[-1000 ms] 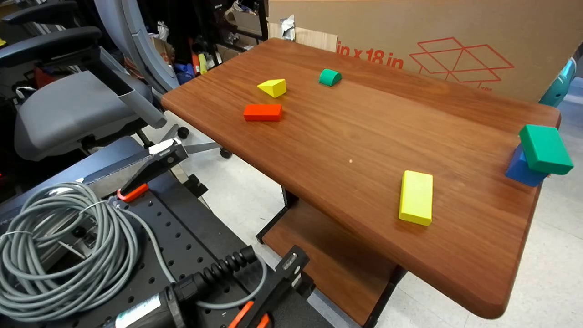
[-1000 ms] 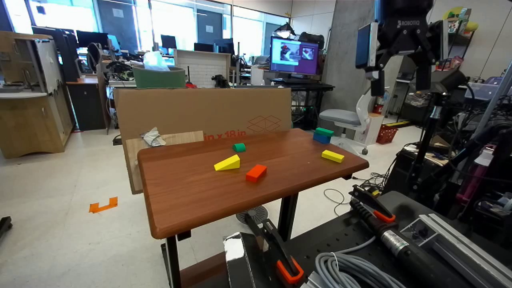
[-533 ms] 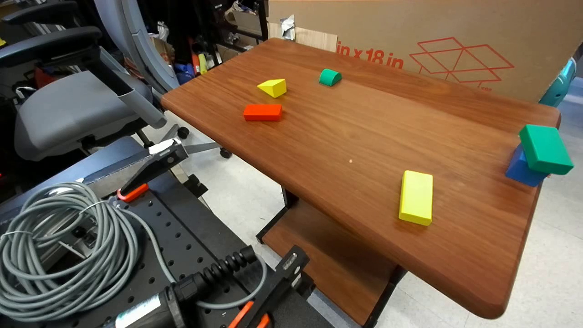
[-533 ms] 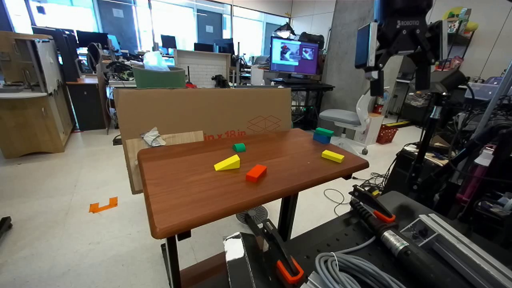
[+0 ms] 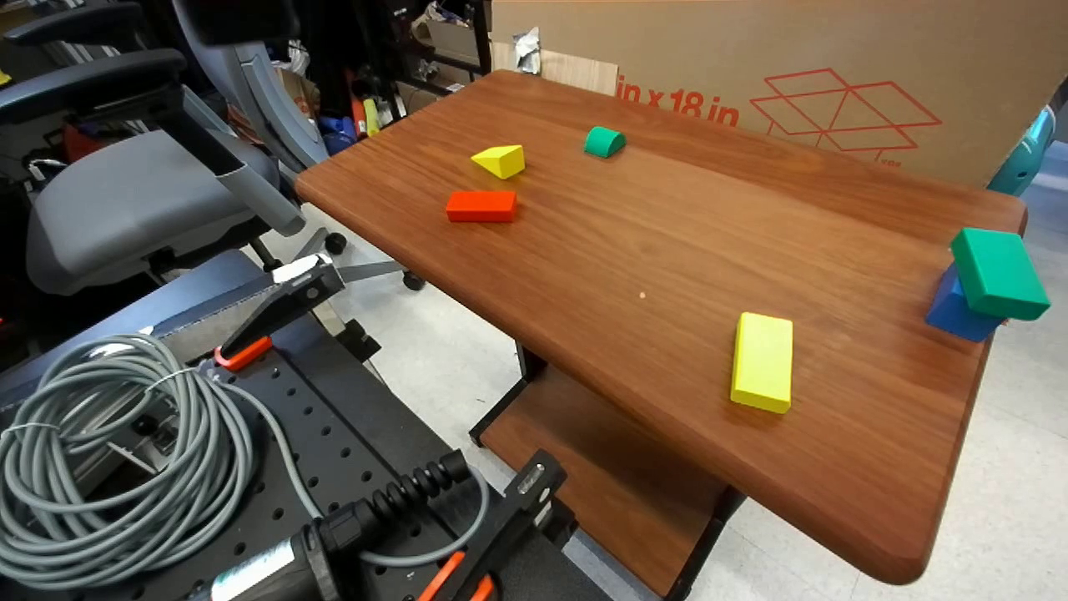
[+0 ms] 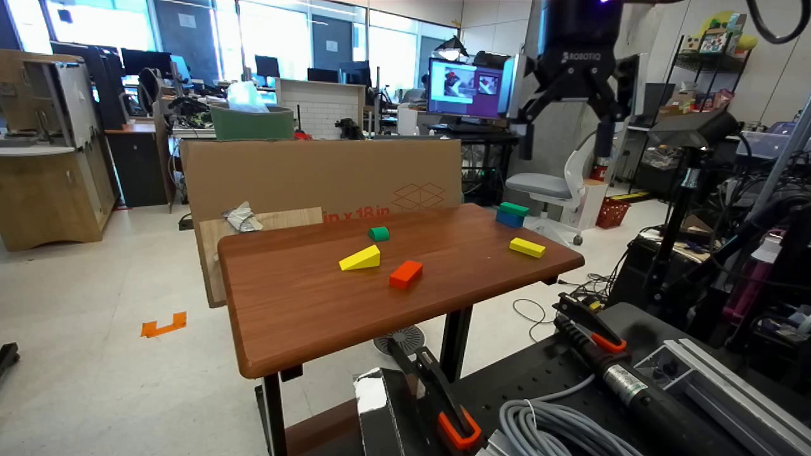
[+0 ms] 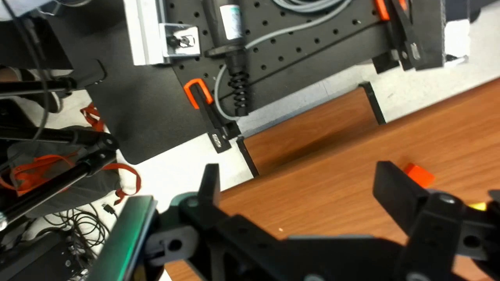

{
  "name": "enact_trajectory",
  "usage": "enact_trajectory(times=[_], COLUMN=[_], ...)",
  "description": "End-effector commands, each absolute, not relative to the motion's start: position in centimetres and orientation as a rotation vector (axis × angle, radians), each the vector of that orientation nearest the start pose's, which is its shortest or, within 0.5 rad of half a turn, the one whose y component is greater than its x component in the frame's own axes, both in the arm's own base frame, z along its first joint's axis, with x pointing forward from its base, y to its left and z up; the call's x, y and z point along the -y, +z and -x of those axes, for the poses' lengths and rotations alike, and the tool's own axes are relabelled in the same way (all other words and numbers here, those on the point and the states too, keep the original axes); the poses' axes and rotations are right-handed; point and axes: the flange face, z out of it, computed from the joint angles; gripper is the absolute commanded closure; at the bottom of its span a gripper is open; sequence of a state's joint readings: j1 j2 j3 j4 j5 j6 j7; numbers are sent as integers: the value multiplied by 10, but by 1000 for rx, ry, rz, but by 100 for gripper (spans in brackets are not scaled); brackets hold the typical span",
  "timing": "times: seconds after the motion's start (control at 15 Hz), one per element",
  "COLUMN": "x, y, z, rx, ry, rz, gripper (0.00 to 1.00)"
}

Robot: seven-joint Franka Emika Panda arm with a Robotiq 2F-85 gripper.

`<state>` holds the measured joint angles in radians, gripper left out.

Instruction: Move the orange object to the right

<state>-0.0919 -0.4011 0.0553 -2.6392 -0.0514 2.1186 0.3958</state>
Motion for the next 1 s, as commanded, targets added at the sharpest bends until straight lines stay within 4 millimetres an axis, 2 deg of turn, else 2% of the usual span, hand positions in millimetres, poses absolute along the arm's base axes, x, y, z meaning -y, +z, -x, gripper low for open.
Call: enact_trajectory(times=[0.0, 0.4, 0.73, 0.93], x=[-7, -34, -53, -67], y=[355, 325, 290, 267], z=[-401, -435, -464, -471], rx=[-829, -1148, -1284, -1318], ry=[49, -107, -183, -175], rz=[3043, 2841, 2746, 2740], gripper=[0, 0, 0, 0])
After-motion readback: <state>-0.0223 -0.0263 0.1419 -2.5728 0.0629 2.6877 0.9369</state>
